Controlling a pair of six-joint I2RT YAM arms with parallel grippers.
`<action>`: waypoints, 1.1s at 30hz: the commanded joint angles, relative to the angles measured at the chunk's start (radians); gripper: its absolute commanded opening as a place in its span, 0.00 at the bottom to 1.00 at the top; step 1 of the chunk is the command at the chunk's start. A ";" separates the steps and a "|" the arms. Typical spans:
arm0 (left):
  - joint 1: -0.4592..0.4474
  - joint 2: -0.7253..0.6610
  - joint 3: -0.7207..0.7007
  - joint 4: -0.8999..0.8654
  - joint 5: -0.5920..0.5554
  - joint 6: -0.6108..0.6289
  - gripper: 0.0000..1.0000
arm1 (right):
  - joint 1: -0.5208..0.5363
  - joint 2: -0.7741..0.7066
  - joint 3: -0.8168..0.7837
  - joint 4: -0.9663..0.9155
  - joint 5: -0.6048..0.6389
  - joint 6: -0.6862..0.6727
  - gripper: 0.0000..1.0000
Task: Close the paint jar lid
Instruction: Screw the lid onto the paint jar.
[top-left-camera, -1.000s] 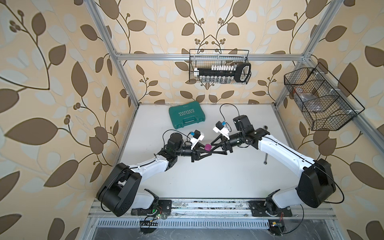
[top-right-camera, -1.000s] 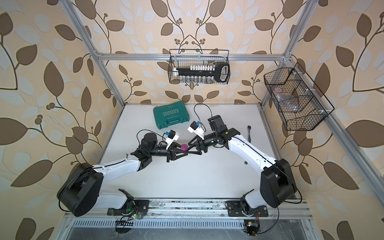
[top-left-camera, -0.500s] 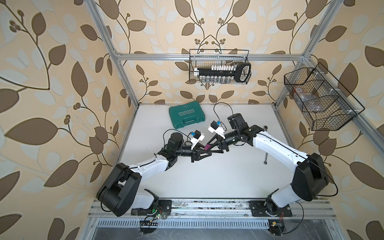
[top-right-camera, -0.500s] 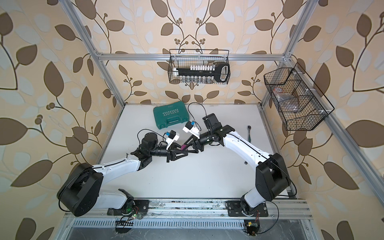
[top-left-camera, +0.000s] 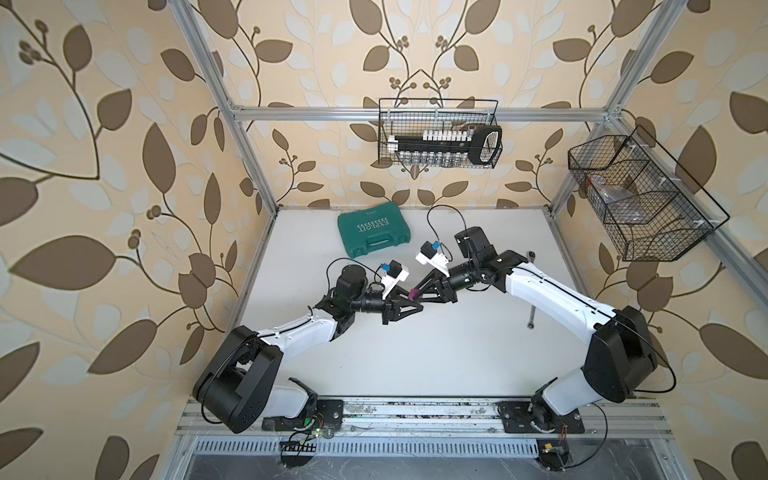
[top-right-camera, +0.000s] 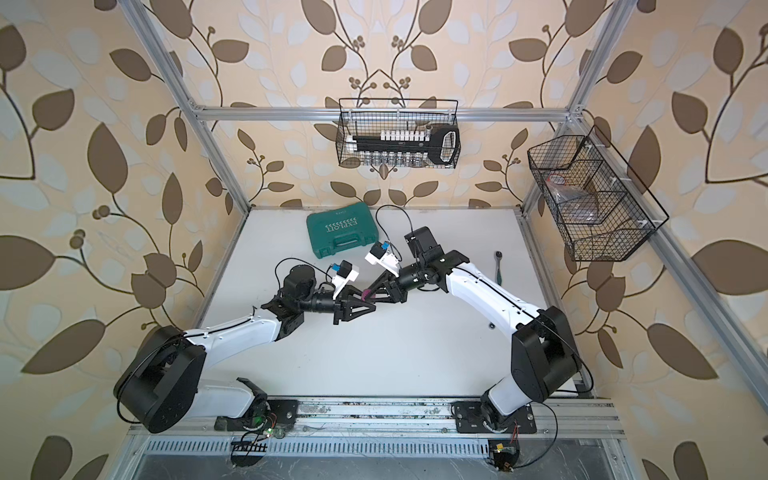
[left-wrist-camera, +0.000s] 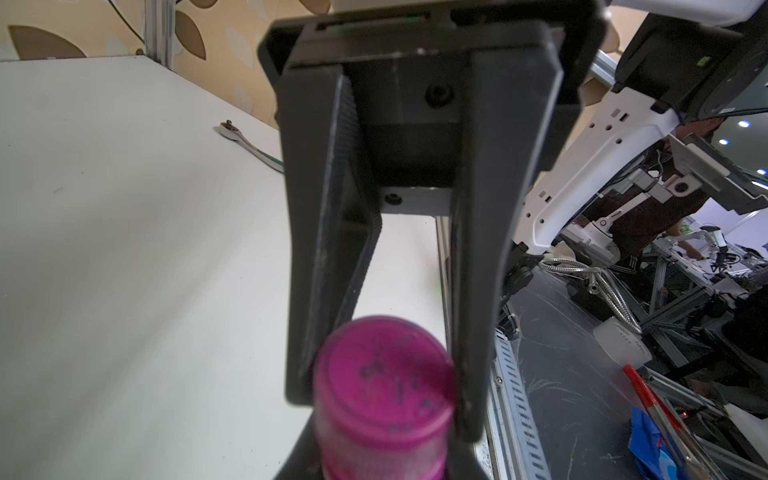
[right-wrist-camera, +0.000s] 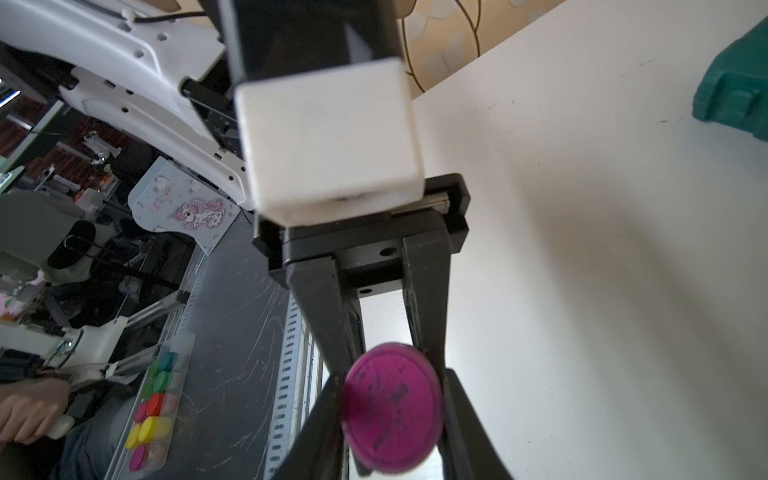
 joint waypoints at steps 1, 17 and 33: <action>-0.076 -0.023 0.058 -0.047 -0.154 0.086 0.00 | 0.070 0.012 -0.026 0.158 0.128 0.157 0.22; -0.250 0.014 0.014 0.147 -0.694 0.141 0.00 | 0.248 0.235 0.034 0.366 0.594 0.763 0.34; -0.077 -0.081 0.006 0.031 -0.158 0.055 0.00 | -0.117 -0.220 -0.168 0.049 0.139 0.260 0.71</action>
